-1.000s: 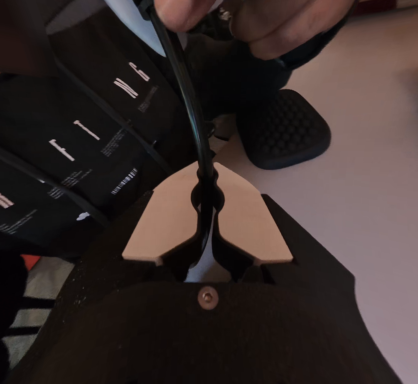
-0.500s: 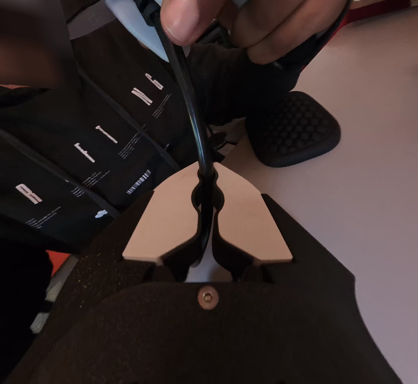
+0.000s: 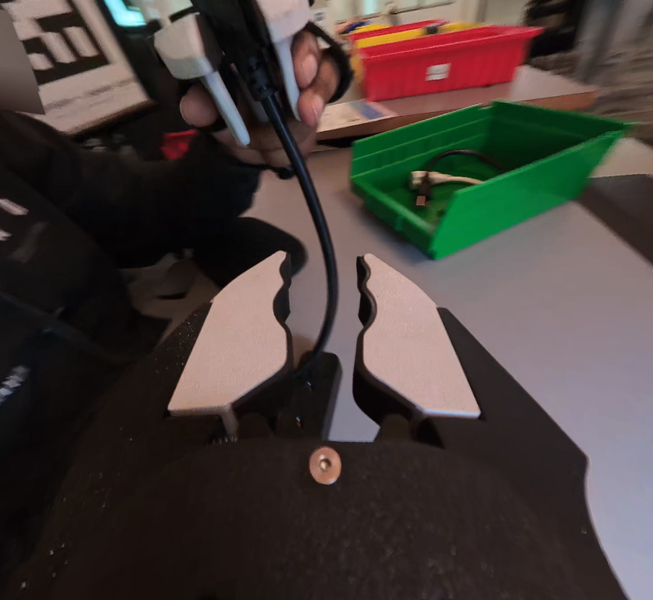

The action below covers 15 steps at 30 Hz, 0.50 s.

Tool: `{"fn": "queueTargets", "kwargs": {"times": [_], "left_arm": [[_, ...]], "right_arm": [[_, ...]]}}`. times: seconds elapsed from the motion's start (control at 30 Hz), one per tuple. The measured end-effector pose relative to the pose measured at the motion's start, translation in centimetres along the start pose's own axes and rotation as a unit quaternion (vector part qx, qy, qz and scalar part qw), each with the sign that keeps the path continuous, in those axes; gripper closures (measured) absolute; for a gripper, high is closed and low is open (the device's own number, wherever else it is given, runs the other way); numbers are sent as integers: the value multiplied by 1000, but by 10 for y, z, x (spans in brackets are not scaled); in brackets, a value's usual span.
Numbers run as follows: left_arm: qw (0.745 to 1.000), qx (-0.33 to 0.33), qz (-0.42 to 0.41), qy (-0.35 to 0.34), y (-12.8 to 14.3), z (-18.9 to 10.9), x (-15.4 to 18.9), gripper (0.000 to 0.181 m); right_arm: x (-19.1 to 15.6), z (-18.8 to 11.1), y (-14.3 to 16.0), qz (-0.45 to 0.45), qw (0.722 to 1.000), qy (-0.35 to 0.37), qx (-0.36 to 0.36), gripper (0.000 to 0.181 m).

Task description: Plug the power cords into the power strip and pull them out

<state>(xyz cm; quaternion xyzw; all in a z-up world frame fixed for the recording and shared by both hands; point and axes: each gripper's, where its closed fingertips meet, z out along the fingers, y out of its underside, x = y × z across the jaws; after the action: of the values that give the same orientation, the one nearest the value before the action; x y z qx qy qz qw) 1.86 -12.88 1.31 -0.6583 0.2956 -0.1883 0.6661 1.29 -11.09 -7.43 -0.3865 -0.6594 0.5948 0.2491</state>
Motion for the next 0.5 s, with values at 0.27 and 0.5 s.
{"fn": "queueTargets", "kwargs": {"times": [0.27,0.5], "left_arm": [[977,-102,-101,-158,35,-27,-93,160],[946,-201,-116,-228,90,-4,-148,159]], "right_arm": [[31,-84,10,16,985,167,51,145],[42,-114,4,18,970,211,116,152]]}}
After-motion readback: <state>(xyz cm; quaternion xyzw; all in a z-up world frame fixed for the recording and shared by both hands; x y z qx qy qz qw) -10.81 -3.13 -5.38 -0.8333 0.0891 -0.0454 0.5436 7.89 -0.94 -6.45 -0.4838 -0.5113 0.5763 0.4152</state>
